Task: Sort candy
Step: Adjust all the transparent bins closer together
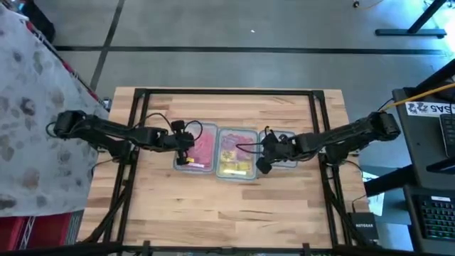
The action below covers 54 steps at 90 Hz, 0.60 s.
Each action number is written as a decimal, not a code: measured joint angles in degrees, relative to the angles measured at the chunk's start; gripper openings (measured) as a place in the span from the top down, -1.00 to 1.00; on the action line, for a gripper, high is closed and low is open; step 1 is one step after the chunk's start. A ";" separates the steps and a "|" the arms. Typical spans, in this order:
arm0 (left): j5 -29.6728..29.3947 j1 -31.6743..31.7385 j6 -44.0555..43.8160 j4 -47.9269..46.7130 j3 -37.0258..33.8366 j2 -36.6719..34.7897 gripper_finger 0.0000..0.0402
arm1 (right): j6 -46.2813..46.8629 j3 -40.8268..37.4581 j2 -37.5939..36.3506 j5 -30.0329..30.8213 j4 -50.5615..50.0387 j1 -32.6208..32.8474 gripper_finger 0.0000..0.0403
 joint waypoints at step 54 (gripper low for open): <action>7.83 3.25 -14.63 -12.73 9.32 -32.11 1.00 | -13.77 2.34 -33.46 -0.24 -15.02 5.63 1.00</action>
